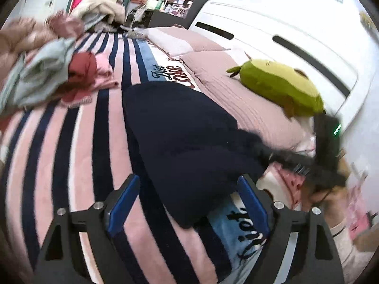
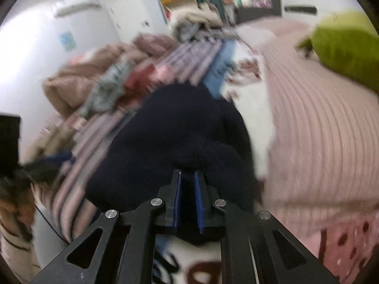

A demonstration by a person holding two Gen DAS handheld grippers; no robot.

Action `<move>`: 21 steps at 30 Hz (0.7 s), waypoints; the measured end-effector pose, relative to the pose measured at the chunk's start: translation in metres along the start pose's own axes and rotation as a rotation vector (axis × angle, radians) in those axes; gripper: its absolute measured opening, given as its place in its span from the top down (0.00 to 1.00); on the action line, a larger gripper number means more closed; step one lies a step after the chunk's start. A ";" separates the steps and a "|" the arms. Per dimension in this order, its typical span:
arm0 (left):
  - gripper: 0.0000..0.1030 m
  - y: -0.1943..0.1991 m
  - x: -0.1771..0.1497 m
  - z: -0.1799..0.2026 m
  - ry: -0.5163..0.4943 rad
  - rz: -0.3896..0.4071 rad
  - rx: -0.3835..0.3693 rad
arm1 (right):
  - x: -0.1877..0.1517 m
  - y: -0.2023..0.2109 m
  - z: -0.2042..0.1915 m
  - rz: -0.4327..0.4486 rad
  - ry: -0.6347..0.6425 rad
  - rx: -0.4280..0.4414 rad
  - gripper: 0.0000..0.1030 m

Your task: Fold small clothes

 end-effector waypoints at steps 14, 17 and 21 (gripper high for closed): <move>0.18 -0.066 0.060 -0.051 0.186 -0.083 -0.135 | 0.075 -0.008 0.004 -0.172 0.104 0.071 0.11; 0.18 -0.088 0.065 -0.063 0.220 -0.140 -0.155 | 0.080 -0.048 0.018 -0.334 0.061 0.072 0.11; 0.18 -0.117 0.057 -0.072 0.282 -0.207 -0.217 | 0.068 -0.085 0.037 -0.467 0.031 0.046 0.00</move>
Point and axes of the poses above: each gripper's, at about its wrist camera, not at the fingertips, and y roughly against the way its jaws point, z to its right, x to its top, the point moved 6 cm from there along -y, roughly the way its jaws point
